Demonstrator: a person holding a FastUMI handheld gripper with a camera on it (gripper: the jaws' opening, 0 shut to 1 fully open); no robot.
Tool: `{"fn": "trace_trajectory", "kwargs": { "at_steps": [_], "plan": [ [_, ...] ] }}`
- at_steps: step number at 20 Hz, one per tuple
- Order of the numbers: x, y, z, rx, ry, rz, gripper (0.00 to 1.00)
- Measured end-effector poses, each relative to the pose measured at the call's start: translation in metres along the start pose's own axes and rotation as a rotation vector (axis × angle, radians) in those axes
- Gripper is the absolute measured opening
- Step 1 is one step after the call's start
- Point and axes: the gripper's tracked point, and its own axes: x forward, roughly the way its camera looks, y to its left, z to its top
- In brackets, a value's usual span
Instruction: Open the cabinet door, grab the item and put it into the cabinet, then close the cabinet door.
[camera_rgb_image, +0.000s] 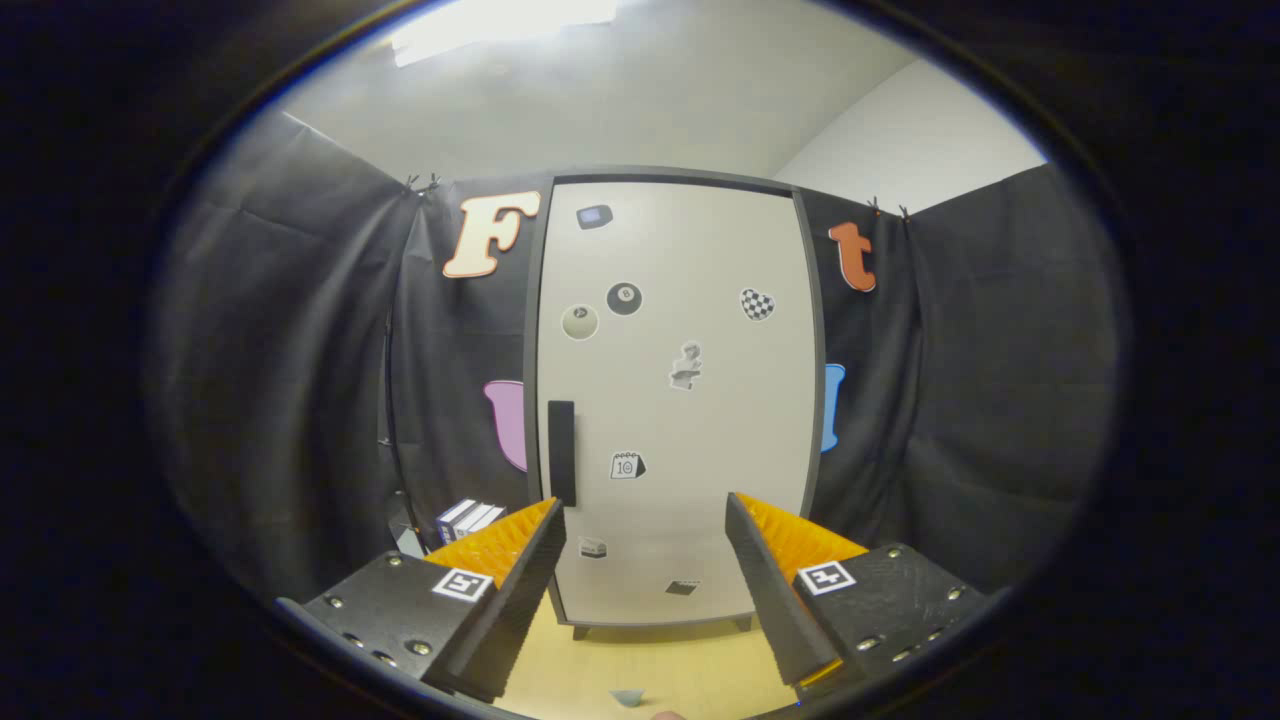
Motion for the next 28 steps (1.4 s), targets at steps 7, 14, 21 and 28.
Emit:
{"fn": "trace_trajectory", "kwargs": {
  "at_steps": [7,14,21,28],
  "plan": [
    [0.029,0.023,-0.017,-0.001,0.026,0.034,0.96],
    [0.084,0.066,-0.032,0.004,0.043,0.099,0.95],
    [0.148,0.100,-0.044,0.028,0.057,0.142,0.96],
    [0.198,0.111,-0.060,0.052,0.084,0.150,0.96]
  ]
}}
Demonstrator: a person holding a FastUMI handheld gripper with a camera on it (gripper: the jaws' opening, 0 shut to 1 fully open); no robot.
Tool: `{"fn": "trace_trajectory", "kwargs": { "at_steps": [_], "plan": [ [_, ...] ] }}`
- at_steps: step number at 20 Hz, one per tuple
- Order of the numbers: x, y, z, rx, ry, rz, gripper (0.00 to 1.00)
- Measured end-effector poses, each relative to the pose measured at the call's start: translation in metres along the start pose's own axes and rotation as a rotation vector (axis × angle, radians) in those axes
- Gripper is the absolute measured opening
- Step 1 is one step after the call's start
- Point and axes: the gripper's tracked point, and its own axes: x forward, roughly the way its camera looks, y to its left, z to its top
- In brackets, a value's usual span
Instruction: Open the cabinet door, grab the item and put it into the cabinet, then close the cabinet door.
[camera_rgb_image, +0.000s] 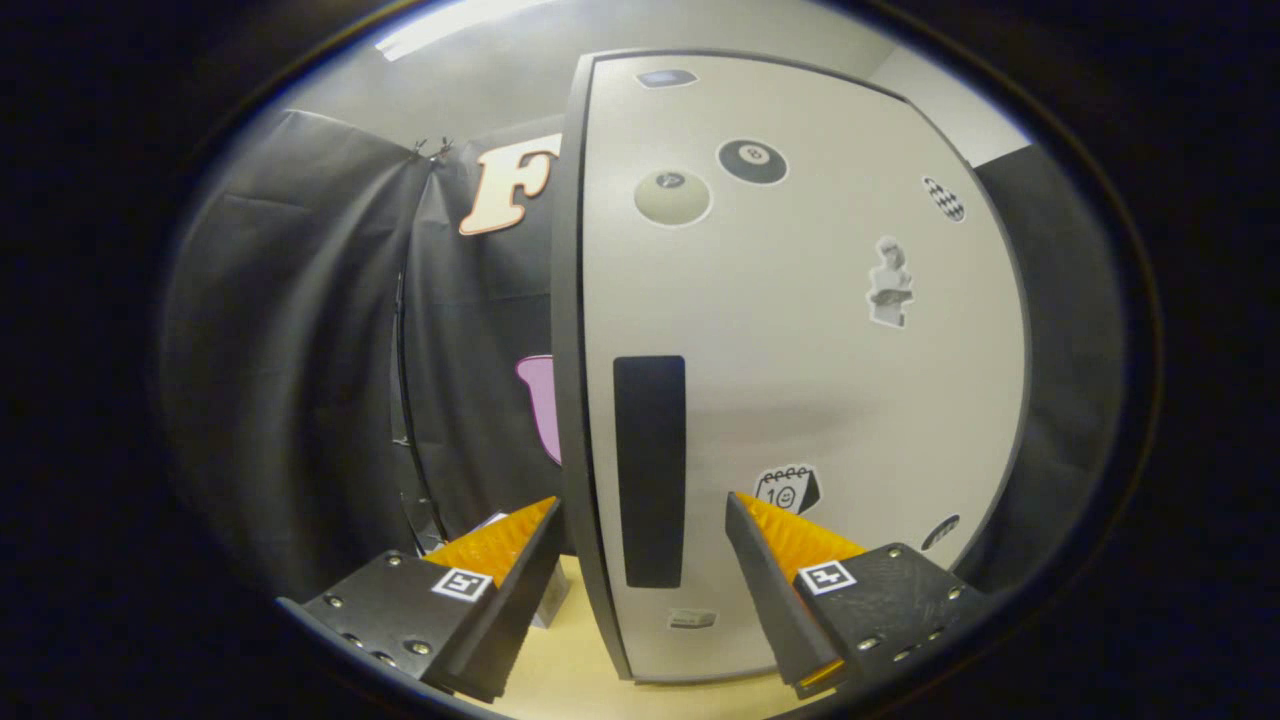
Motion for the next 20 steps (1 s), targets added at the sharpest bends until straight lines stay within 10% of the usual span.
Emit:
{"fn": "trace_trajectory", "kwargs": {
  "at_steps": [7,9,12,16,20],
  "plan": [
    [0.013,-0.004,-0.001,-0.004,-0.006,-0.015,0.95],
    [0.014,-0.005,-0.001,0.001,-0.008,-0.018,0.72],
    [0.014,-0.005,0.000,0.015,-0.001,-0.023,0.71],
    [0.019,-0.003,-0.004,0.018,0.006,-0.033,0.38],
    [0.016,-0.004,-0.003,0.024,-0.008,-0.029,0.30]
  ]
}}
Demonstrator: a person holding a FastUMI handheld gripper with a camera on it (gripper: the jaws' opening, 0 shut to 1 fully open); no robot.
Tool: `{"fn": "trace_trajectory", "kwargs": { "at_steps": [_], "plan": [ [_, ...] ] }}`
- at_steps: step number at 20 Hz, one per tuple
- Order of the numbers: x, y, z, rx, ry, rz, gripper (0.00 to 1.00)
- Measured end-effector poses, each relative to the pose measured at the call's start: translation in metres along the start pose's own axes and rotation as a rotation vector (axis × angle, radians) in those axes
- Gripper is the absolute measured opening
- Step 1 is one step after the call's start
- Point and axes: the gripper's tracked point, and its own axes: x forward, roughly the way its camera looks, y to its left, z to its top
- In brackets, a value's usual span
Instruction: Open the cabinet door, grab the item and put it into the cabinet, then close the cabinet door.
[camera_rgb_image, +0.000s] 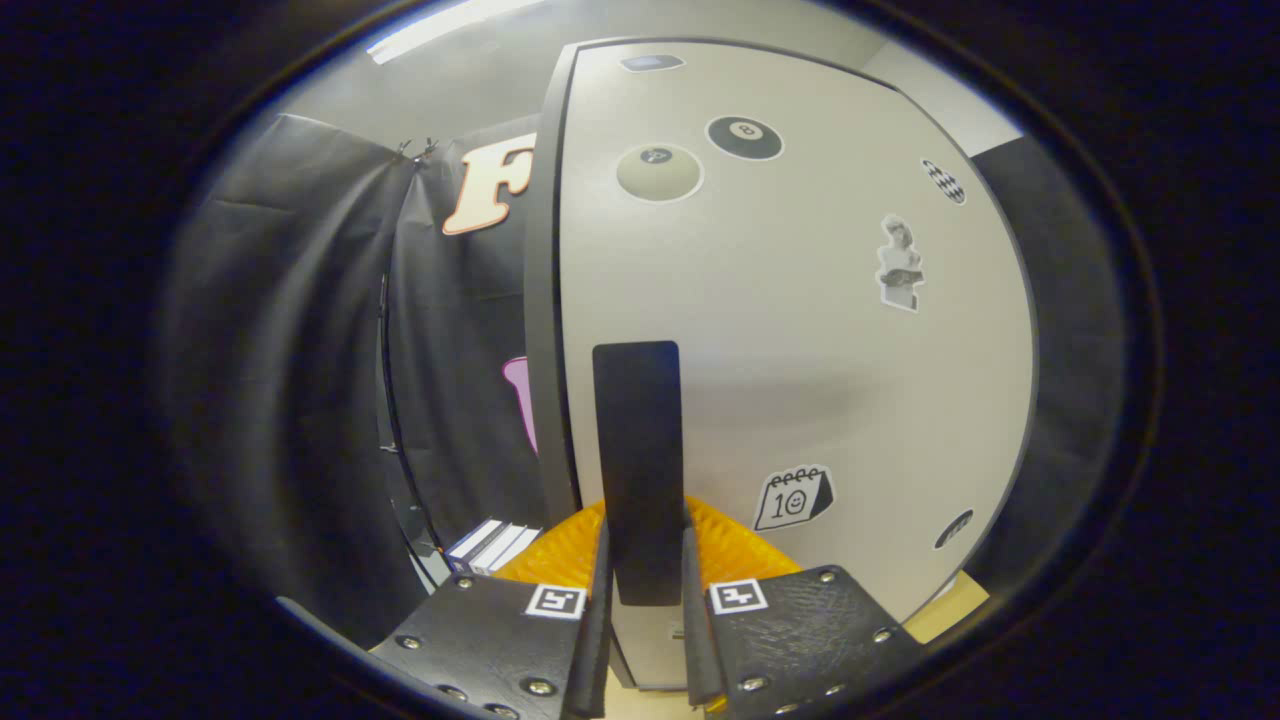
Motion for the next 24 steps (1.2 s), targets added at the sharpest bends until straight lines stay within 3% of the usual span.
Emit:
{"fn": "trace_trajectory", "kwargs": {
  "at_steps": [3,4,11,24],
  "plan": [
    [-0.002,-0.001,-0.002,0.019,0.023,0.013,0.31],
    [-0.007,-0.001,-0.001,0.015,0.011,0.009,0.20],
    [-0.039,-0.007,-0.001,0.030,0.026,-0.025,0.20],
    [-0.181,-0.076,0.002,0.069,0.040,-0.116,0.19]
  ]
}}
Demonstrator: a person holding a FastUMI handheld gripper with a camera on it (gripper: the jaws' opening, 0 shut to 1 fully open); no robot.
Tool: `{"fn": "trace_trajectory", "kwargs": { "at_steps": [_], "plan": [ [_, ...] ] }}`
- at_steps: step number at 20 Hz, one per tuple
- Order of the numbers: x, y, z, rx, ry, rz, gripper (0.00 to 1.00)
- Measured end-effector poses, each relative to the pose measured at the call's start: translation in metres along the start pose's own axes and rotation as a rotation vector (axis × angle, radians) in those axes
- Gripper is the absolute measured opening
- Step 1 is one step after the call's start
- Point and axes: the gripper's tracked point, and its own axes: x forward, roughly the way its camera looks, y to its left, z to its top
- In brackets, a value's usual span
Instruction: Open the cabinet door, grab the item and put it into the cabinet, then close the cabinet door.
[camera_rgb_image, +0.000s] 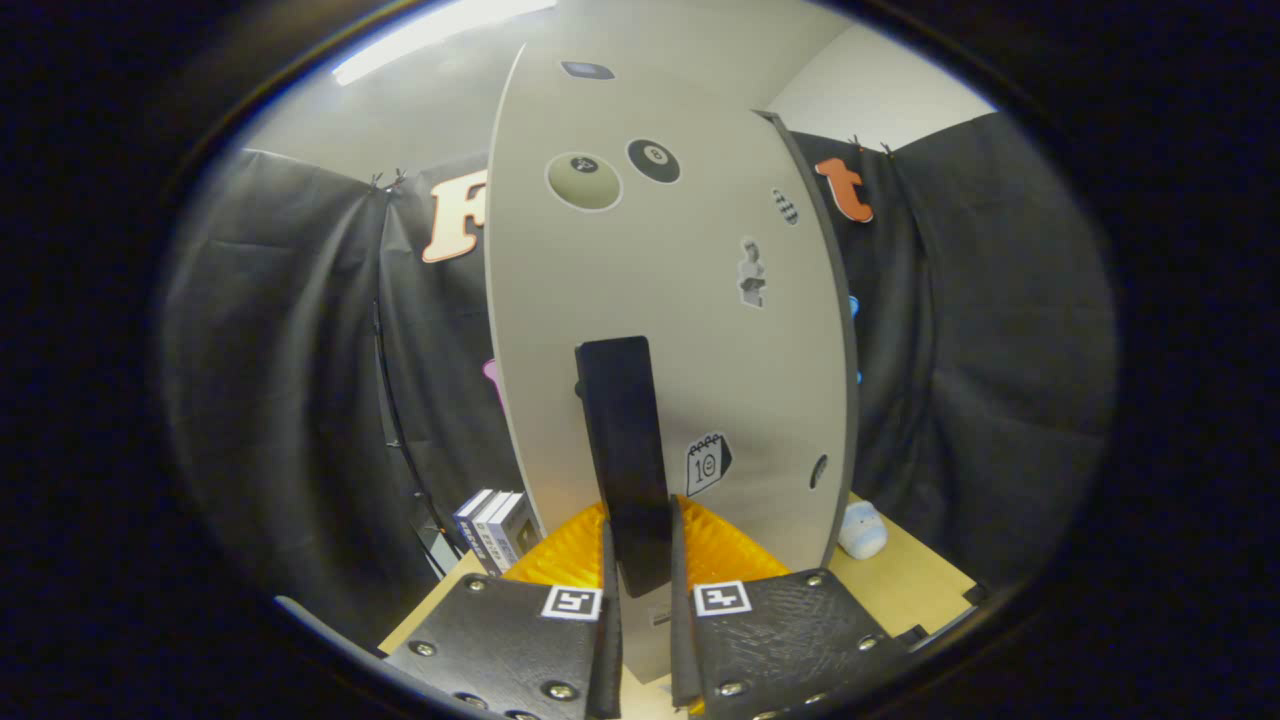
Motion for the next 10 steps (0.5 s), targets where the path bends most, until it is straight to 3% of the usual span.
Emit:
{"fn": "trace_trajectory", "kwargs": {
  "at_steps": [10],
  "plan": [
    [-0.082,-0.109,0.022,-0.025,-0.003,-0.150,0.19]
  ]
}}
